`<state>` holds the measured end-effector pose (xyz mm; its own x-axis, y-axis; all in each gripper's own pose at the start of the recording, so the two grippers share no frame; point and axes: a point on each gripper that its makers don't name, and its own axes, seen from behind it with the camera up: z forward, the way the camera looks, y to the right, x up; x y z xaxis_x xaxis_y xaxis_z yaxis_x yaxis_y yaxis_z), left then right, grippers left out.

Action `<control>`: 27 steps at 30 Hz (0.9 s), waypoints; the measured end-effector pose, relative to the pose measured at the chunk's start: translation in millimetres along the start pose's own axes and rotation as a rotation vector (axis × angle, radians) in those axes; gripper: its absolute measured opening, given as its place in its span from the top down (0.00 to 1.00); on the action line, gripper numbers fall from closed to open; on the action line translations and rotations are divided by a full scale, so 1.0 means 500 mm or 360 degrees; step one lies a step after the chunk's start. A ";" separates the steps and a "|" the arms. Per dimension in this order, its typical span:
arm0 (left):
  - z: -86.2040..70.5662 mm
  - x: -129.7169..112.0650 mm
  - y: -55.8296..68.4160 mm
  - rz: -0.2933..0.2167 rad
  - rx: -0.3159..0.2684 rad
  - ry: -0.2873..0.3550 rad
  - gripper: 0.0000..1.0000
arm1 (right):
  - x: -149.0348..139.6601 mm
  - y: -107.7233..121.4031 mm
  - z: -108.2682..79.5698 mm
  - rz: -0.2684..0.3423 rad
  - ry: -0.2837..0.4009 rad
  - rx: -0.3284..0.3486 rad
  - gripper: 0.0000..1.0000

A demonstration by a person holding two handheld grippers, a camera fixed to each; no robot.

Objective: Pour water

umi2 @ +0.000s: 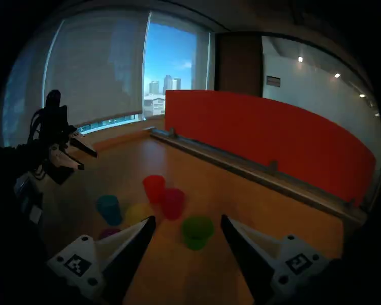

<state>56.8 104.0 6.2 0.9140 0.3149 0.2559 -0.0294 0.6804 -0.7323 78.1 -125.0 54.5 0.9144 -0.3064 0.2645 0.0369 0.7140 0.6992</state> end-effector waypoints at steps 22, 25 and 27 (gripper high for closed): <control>0.050 -0.133 0.036 0.0065 -0.0114 -0.0246 0.20 | -0.064 0.012 0.073 -0.0012 -0.0104 0.0013 0.00; 0.054 -0.144 0.041 0.0069 -0.0131 -0.0269 0.20 | -0.071 0.014 0.079 -0.0010 -0.0111 0.0013 0.01; 0.056 -0.153 0.044 0.0072 -0.0140 -0.0288 0.20 | -0.075 0.015 0.082 -0.0006 -0.0115 0.0014 0.00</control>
<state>-25.3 113.2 -11.7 0.8246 0.4629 0.3252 -0.0257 0.6049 -0.7959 27.5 -134.2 77.2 0.8828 -0.3539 0.3088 0.0365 0.7071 0.7062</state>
